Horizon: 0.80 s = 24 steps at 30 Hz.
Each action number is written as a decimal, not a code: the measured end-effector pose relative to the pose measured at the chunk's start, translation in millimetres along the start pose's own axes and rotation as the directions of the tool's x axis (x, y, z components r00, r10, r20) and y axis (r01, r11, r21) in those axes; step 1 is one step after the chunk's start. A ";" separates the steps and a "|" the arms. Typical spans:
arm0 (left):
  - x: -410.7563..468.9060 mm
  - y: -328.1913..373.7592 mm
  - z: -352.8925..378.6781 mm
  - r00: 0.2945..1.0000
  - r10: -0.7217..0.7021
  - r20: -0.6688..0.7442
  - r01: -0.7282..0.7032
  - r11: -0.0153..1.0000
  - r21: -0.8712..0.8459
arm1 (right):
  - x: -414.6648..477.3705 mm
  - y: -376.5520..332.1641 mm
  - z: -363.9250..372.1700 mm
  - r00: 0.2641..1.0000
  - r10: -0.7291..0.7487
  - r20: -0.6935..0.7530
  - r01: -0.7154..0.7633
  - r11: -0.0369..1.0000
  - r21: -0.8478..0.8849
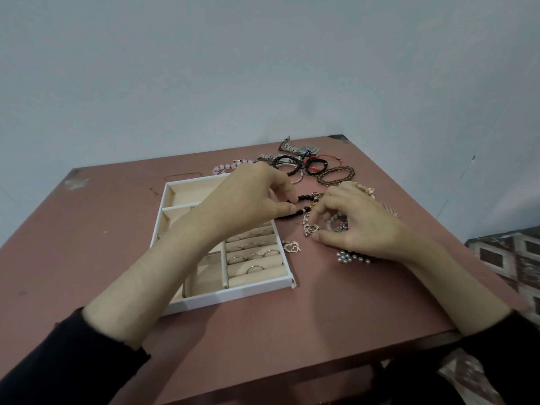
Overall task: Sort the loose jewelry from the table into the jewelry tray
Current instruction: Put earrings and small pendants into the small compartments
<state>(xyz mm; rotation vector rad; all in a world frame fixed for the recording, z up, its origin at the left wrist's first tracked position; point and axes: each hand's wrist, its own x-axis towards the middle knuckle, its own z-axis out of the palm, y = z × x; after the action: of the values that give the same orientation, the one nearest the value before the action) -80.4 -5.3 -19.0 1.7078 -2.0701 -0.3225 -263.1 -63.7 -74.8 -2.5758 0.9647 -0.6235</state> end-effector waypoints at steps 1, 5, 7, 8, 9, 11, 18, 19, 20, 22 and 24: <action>-0.4 -0.1 0.0 1.000 0.001 0.003 -0.001 1.000 0.002 | 0.0 0.1 0.5 1.000 -0.003 -0.003 0.003 1.000 -0.010; -1.7 0.9 -1.1 1.000 0.003 0.004 -0.003 1.000 0.003 | 0.9 -0.2 1.4 1.000 -0.006 -0.005 0.005 0.998 -0.069; -2.3 1.6 -1.8 1.000 0.003 0.005 -0.003 1.000 0.010 | 1.3 -0.7 1.5 0.999 -0.025 -0.020 0.023 0.996 -0.081; -2.4 1.7 -1.9 1.000 0.003 0.005 -0.004 1.000 0.010 | 1.4 -0.9 1.6 0.999 -0.038 -0.029 0.035 0.995 -0.089; -2.5 1.5 -2.0 1.000 0.004 0.006 -0.004 1.000 0.010 | 1.6 -1.0 2.1 0.998 -0.048 -0.037 0.044 0.995 -0.094; -2.9 1.4 -2.2 1.000 0.002 0.011 -0.002 1.000 0.010 | 1.7 -1.6 2.5 0.998 -0.050 -0.050 0.046 0.996 -0.083; -3.2 -0.1 -4.6 1.000 -0.006 0.025 0.006 1.000 -0.001 | 0.9 -3.6 -1.0 0.999 0.020 0.028 -0.020 1.000 -0.006; -3.1 -0.2 -4.5 1.000 -0.007 0.024 0.007 1.000 0.000 | 0.6 -4.4 -1.2 0.999 0.023 0.037 -0.023 1.000 0.004; -3.0 -0.3 -4.4 1.000 -0.008 0.024 0.008 1.000 0.002 | 0.5 -4.8 -1.6 0.999 0.024 0.045 -0.025 1.000 0.015; -3.2 0.1 -4.4 1.000 -0.007 0.027 0.007 1.000 0.005 | -0.3 -4.9 -2.5 0.998 0.033 0.053 -0.036 0.999 0.040; -3.8 0.5 -5.0 1.000 -0.002 0.029 0.002 1.000 0.006 | -1.1 -5.0 -3.4 0.997 0.045 0.060 -0.048 0.998 0.050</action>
<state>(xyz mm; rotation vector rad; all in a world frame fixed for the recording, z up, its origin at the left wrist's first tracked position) -77.9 -1.0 -15.1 1.7185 -2.0919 -0.3441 -262.9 -59.8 -70.0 -2.5048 0.9733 -0.5499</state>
